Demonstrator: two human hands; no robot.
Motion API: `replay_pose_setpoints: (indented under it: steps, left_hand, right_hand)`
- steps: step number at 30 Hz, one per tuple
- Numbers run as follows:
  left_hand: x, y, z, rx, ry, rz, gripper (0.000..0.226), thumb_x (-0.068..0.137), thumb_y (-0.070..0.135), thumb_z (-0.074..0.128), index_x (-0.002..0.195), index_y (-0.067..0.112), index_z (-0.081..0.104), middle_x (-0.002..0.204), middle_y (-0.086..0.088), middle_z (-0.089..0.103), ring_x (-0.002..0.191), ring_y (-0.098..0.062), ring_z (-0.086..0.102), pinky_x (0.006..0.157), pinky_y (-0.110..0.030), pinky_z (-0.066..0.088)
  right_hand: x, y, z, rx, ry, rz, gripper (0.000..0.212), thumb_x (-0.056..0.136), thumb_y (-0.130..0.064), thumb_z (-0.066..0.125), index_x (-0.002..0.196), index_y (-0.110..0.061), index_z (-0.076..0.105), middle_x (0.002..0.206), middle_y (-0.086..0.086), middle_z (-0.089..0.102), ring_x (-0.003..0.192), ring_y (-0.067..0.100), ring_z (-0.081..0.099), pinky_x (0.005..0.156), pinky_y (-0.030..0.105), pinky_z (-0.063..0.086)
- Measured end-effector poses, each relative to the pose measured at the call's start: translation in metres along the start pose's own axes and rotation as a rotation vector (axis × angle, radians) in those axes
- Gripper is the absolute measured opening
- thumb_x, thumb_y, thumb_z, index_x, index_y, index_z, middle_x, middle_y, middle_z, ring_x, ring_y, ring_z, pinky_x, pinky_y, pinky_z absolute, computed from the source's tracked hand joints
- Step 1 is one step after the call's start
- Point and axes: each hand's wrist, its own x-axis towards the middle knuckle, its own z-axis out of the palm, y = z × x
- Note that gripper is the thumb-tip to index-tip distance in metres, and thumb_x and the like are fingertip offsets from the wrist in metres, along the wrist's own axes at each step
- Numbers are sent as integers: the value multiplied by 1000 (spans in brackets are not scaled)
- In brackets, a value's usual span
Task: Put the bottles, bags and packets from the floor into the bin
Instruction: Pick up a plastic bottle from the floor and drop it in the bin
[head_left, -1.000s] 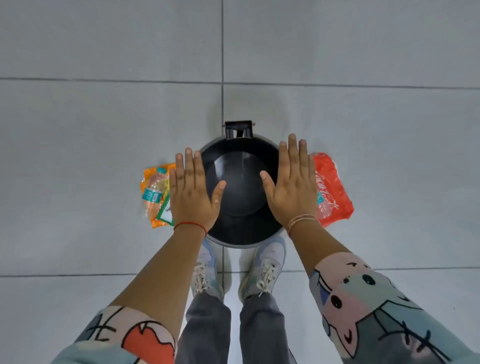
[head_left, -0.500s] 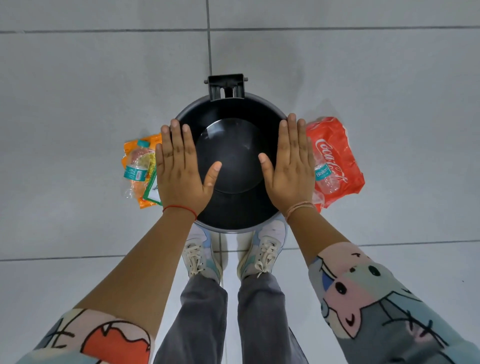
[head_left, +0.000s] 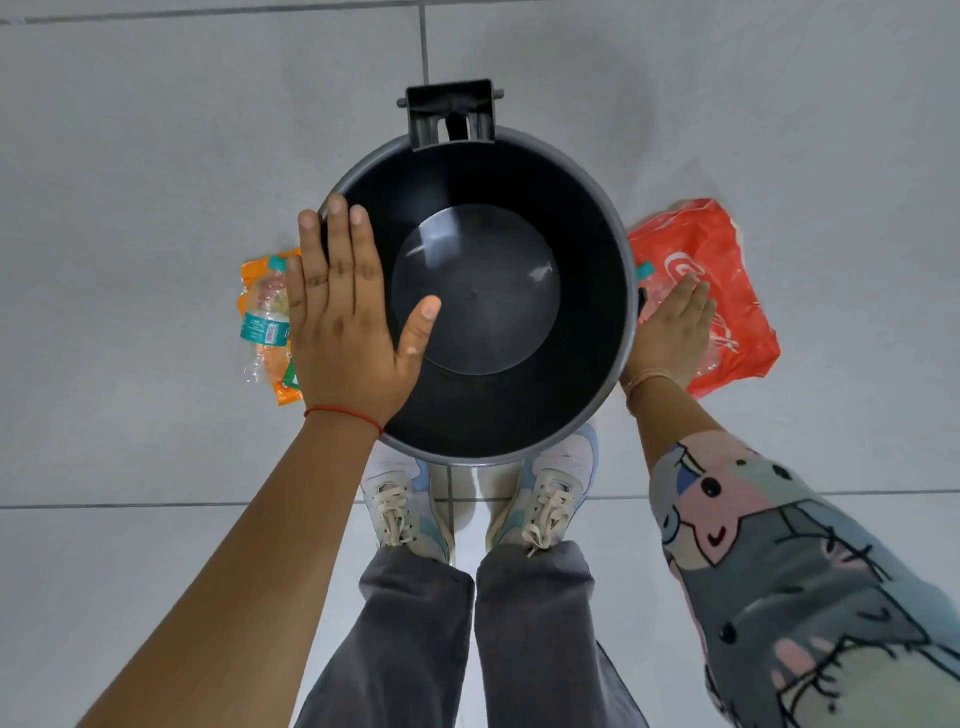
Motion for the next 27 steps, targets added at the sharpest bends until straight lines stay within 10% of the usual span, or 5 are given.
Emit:
replay_pose_setpoints:
  steps: [19, 27]
  left_hand:
    - [0, 0, 2, -6, 37, 18, 77, 89, 59, 10, 143, 4, 12, 152, -17, 17, 141, -35, 10, 114, -38, 3]
    - [-1, 1, -4, -68, -20, -11, 76, 90, 57, 2, 143, 5, 13, 153, -17, 17, 141, -32, 8, 114, -37, 3]
  right_hand:
    - [28, 14, 17, -170, 129, -11, 35, 91, -4, 42, 126, 0, 42, 127, 26, 49, 118, 41, 39, 96, 47, 33]
    - [-59, -22, -116, 485, 659, -185, 55, 77, -34, 67, 121, -7, 52, 113, 10, 62, 99, 21, 60, 85, 35, 50]
